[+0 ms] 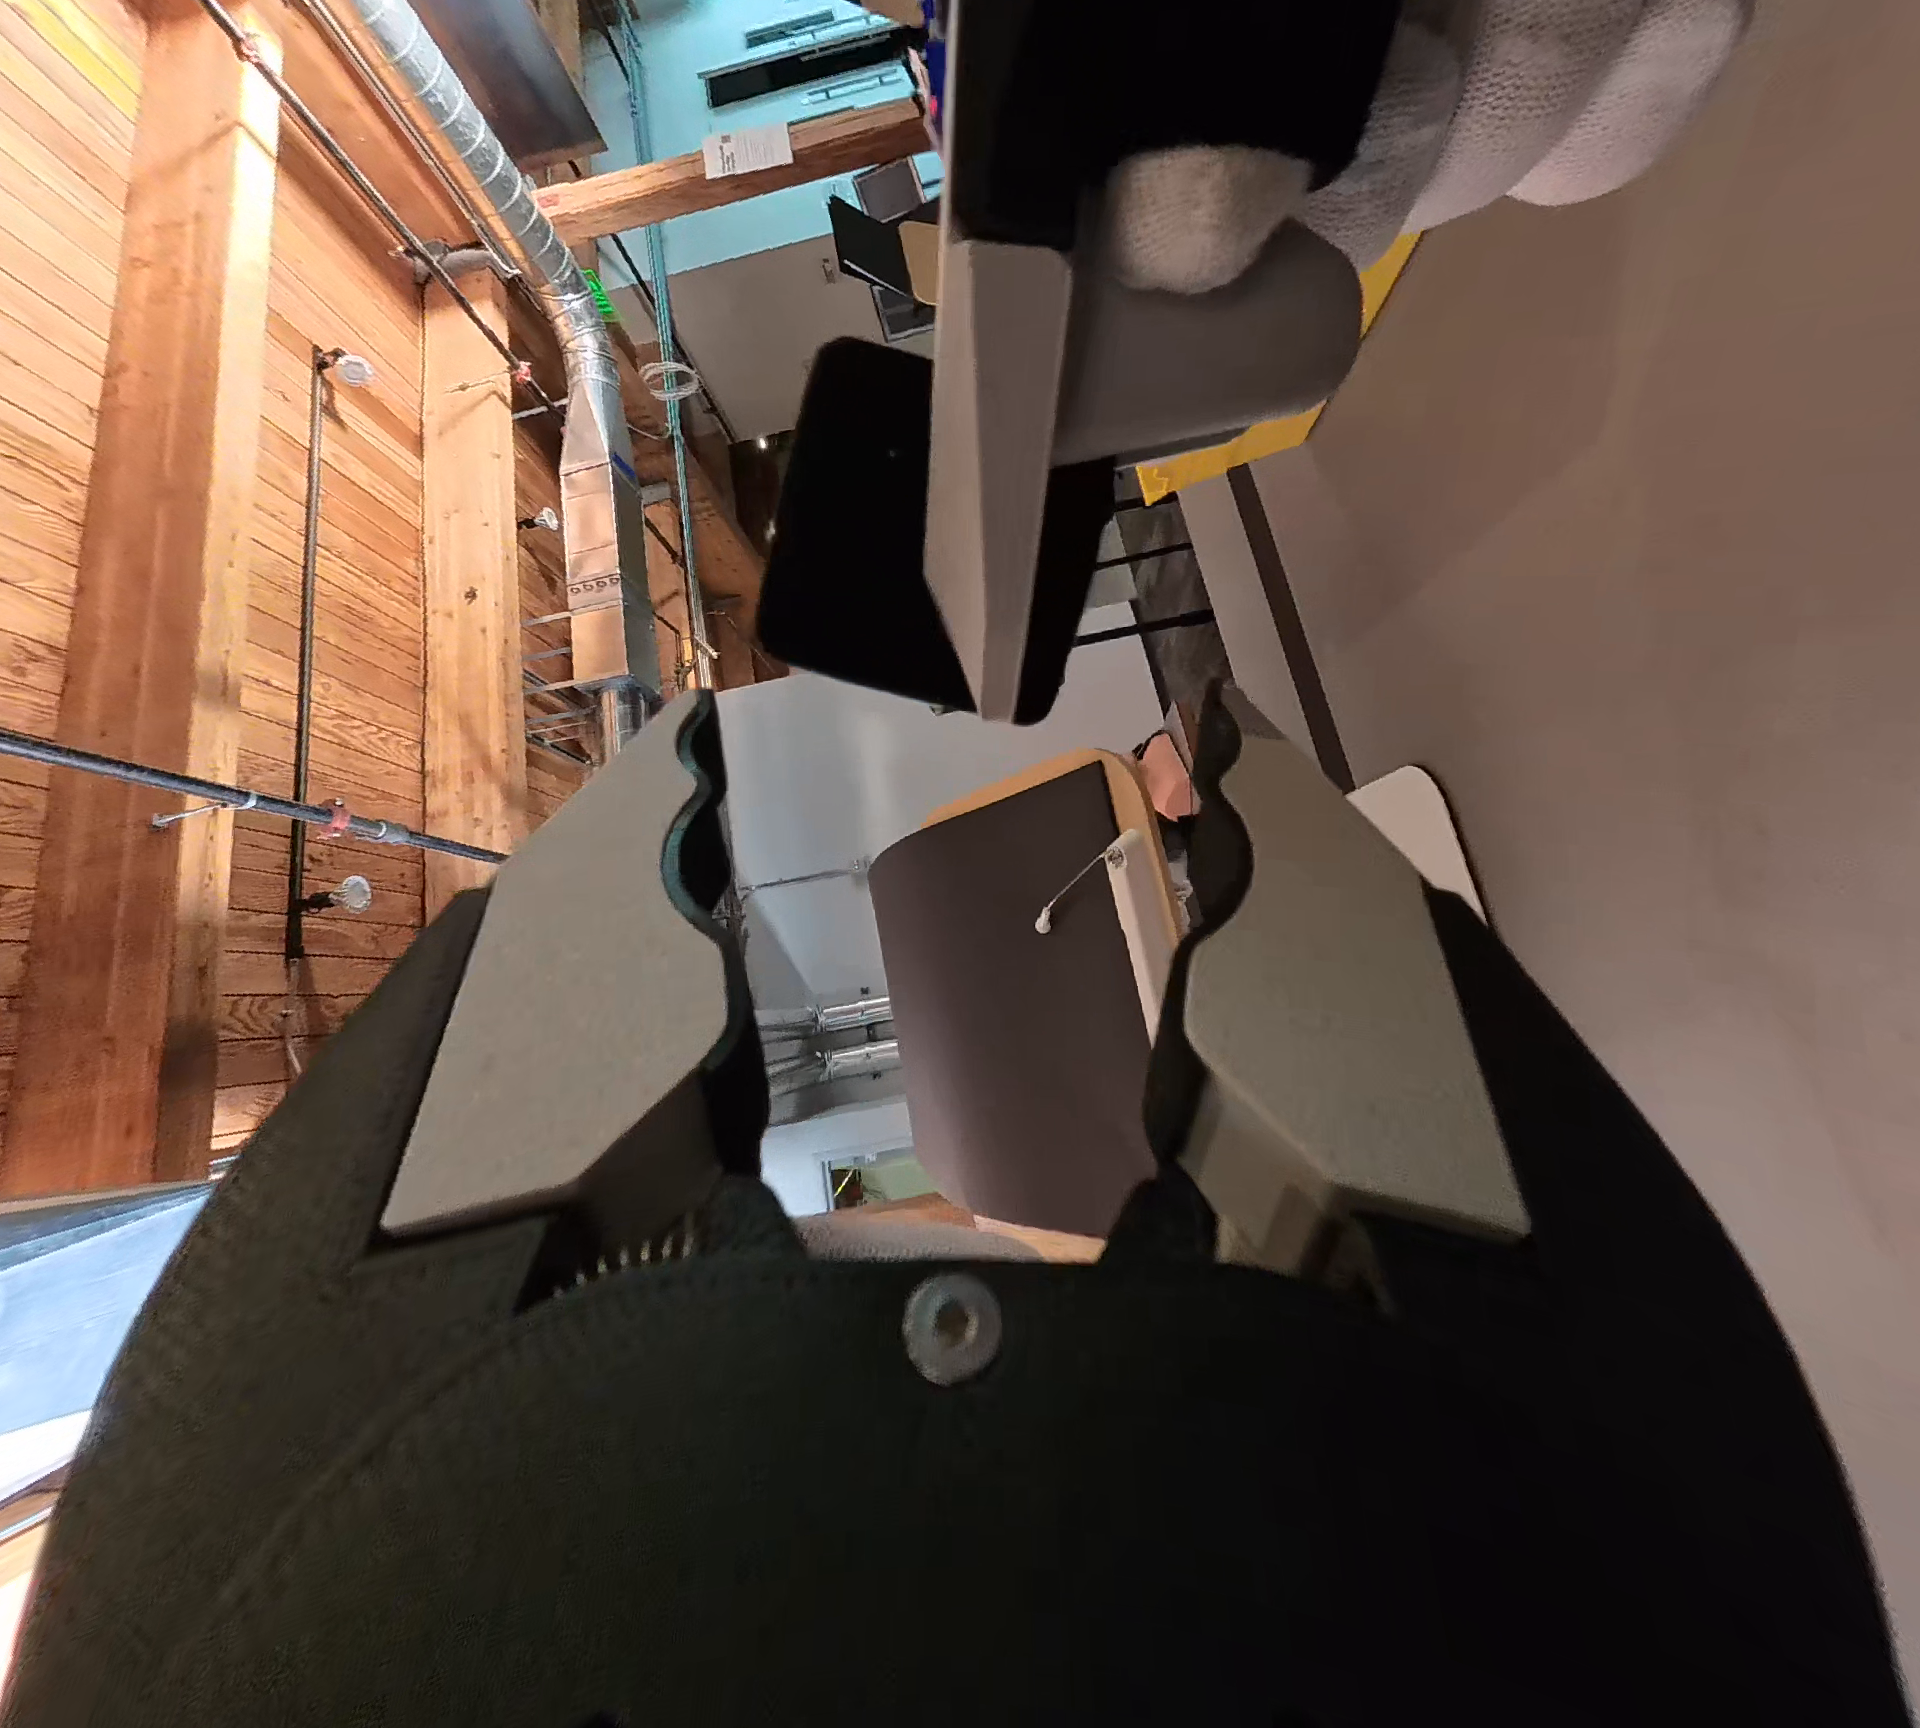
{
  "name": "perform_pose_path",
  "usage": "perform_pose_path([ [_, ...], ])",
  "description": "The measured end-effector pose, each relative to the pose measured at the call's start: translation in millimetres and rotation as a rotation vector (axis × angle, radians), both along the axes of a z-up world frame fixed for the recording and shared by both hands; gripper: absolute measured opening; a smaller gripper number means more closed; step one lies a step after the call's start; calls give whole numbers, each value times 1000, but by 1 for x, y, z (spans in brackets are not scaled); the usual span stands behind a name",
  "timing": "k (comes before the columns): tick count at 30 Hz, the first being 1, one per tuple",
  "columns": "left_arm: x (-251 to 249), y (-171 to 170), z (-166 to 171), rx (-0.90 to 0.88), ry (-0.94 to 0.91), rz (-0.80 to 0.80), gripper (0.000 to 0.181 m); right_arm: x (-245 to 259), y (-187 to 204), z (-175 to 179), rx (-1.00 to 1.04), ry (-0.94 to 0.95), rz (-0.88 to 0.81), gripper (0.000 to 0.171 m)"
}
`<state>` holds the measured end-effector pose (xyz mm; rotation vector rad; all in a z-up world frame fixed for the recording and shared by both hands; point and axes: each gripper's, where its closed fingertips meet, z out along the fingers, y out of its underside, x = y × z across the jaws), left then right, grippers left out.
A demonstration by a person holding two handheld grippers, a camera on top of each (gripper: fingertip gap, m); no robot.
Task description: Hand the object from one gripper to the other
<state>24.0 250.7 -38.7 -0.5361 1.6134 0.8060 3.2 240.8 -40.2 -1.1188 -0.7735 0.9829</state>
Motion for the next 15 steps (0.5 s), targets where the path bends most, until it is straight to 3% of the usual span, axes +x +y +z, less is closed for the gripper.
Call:
perform_pose_path([
  [15, 9, 3, 16, 113, -46, -27, 95, 14, 4, 8, -37, 81, 23, 23],
])
